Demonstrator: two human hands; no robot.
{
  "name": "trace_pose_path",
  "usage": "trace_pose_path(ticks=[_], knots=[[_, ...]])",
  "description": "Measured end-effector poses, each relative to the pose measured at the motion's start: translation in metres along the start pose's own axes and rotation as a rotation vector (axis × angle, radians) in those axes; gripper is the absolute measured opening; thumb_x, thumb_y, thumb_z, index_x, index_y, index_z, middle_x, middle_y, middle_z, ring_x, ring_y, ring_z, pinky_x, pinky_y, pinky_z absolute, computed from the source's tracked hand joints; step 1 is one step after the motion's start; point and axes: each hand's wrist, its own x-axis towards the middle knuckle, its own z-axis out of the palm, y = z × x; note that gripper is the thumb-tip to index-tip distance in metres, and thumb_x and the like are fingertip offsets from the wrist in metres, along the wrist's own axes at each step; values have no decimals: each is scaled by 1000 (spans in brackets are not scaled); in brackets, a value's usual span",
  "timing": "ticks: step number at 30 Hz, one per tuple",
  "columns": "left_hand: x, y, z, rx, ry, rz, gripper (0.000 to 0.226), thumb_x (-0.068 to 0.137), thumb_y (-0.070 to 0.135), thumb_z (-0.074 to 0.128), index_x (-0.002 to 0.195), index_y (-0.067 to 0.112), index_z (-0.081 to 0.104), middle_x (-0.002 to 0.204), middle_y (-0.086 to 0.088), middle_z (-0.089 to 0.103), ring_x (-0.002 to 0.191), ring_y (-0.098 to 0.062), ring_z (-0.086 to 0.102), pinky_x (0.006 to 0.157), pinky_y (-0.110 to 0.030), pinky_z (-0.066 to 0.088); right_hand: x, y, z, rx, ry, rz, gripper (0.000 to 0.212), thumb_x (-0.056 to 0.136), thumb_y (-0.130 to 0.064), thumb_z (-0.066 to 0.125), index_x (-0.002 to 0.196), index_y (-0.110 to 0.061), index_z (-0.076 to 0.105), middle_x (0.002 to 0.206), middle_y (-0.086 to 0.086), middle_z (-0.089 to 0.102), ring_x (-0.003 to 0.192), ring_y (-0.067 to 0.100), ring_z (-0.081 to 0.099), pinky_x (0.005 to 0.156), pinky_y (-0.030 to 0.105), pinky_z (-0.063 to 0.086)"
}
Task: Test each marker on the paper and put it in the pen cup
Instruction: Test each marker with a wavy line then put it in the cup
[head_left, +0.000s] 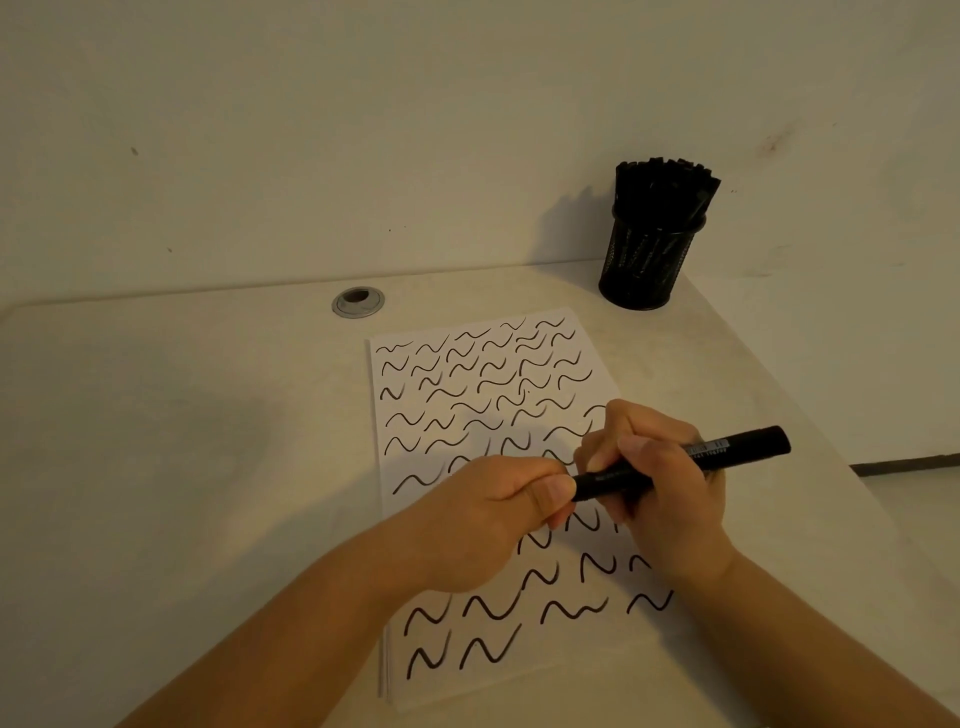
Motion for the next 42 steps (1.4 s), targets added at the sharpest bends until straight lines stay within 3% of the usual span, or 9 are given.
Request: trace_pose_path(ticks=[5,10,13,18,23,27,30,35,42], knots=[[1,-5,-1,13,127,4,28,87,45,36,68,37,55,48,12,35,39,-4,29,41,-10,25,3,1,-3,-112,-35,74,29,71,-29,45,52,-7,50,46,6,44,38,13,38,39,16,30],[0,-7,-18,63,308,-18,25,84,45,41,67,41,59,47,14,44,40,-3,34,40,-10,27,13,-11,-21,-113,109,102,18,75,-21,56,57,-23,58,51,-5,51,45,11,42,43,17,34],[2,-6,-29,190,418,-49,25,86,41,45,65,37,56,47,14,49,40,-3,39,40,-12,31,16,-17,-37,-404,129,98,25,84,-16,60,60,-23,62,53,-5,54,47,6,42,46,13,35],[19,16,-41,614,424,32,29,82,55,34,68,35,50,48,10,45,48,-6,45,46,-16,30,22,-31,-48,-1142,-244,-108,13,81,-30,65,93,-28,70,72,-22,61,63,-1,53,58,11,42],[60,46,-41,918,435,180,34,87,56,33,78,28,51,58,13,42,57,-7,41,48,-17,26,46,-43,-53,-1472,-371,-354,25,74,-33,73,94,-20,68,68,-8,67,54,9,58,41,24,47],[97,65,-39,910,464,288,44,85,60,27,84,27,55,67,14,44,61,-5,41,49,-13,23,70,-47,-71,-1451,-294,-257,21,85,-38,60,99,-21,61,74,-4,67,60,15,60,53,28,50],[128,69,-45,649,509,281,46,84,58,27,103,25,54,85,16,49,67,-4,49,55,-12,33,96,-51,-92,-1447,-133,-117,27,87,-40,56,109,-24,54,85,-4,68,68,18,63,60,28,48],[192,42,-52,358,544,25,46,85,39,57,124,22,40,119,7,45,92,-3,51,71,-17,39,142,-60,-127,-1032,215,98,41,84,-26,64,118,-24,42,93,-10,62,70,9,63,65,33,52],[251,8,-48,192,547,-146,84,72,37,74,138,13,28,138,-7,33,120,-18,44,95,-28,40,183,-58,-153,-731,496,-25,68,82,-16,67,131,-39,25,94,-16,58,67,9,63,65,33,55]])
